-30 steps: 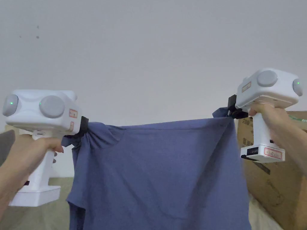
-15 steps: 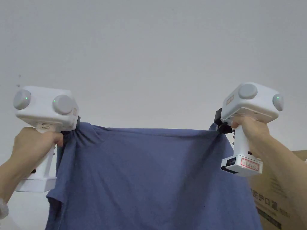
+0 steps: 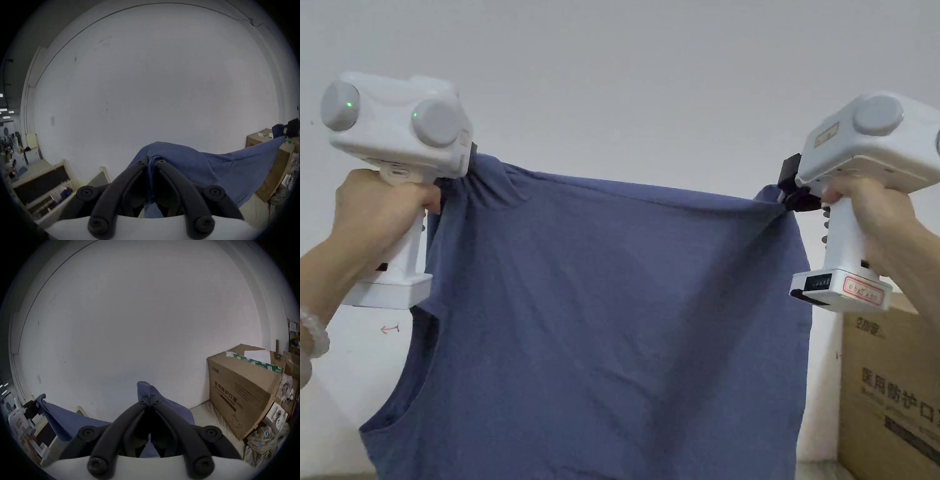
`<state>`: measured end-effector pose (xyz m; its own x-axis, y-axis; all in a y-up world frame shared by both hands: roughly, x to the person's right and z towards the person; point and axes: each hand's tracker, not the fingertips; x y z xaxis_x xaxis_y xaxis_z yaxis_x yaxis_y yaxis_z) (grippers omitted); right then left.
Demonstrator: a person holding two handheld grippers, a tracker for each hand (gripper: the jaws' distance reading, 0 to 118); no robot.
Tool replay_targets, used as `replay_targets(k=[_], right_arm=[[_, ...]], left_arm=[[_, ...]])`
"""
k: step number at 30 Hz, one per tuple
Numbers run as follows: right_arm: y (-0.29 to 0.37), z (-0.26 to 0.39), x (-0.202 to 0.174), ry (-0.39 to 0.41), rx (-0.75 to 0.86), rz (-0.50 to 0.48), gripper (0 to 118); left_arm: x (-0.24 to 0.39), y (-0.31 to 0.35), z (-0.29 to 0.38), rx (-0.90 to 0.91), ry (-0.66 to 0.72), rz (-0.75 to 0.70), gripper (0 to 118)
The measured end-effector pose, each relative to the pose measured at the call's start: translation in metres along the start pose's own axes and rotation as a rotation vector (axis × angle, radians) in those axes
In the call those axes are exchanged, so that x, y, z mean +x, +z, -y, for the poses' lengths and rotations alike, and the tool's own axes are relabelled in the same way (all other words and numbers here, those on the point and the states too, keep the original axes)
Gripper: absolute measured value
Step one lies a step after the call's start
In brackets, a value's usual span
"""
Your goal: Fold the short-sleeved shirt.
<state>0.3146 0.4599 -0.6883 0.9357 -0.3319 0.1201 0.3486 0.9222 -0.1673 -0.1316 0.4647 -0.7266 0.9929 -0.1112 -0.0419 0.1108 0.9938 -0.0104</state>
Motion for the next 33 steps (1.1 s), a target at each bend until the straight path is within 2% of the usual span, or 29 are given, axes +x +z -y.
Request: replay_targets(k=[4, 8, 11, 13, 18, 21, 22, 26, 28, 31, 33], right_arm=[[-0.037, 0.047, 0.011, 0.006, -0.109, 0.016, 1], [-0.08, 0.116, 0.027, 0.033, -0.233, 0.054, 0], [-0.118, 0.184, 0.051, 0.024, -0.367, 0.094, 0], [-0.14, 0.236, 0.071, 0.004, -0.458, 0.124, 1], [-0.171, 0.345, 0.117, 0.022, -0.623, 0.163, 1], [-0.159, 0.398, 0.137, 0.057, -0.704, 0.187, 0], [-0.153, 0.412, 0.144, 0.051, -0.728, 0.196, 0], [-0.111, 0.446, 0.161, 0.016, -0.757, 0.191, 0], [-0.078, 0.459, 0.165, 0.024, -0.774, 0.182, 0], [-0.012, 0.478, 0.169, -0.006, -0.781, 0.155, 1], [0.038, 0.493, 0.167, 0.011, -0.795, 0.146, 1]], left_arm=[[0.002, -0.028, 0.063, -0.097, -0.036, -0.001, 5], [0.015, -0.054, 0.158, -0.246, -0.071, -0.01, 5], [0.025, -0.075, 0.245, -0.421, -0.074, 0.016, 5], [0.031, -0.085, 0.305, -0.534, -0.018, 0.024, 5], [0.052, -0.091, 0.414, -0.698, 0.012, 0.022, 5], [0.054, -0.089, 0.463, -0.787, -0.037, 0.055, 5], [0.053, -0.08, 0.476, -0.801, -0.064, 0.078, 5], [0.034, -0.032, 0.501, -0.822, -0.022, 0.108, 5], [0.021, 0.01, 0.506, -0.828, -0.01, 0.12, 5], [0.006, 0.081, 0.51, -0.83, -0.042, 0.15, 5], [-0.008, 0.134, 0.512, -0.828, -0.062, 0.166, 5]])
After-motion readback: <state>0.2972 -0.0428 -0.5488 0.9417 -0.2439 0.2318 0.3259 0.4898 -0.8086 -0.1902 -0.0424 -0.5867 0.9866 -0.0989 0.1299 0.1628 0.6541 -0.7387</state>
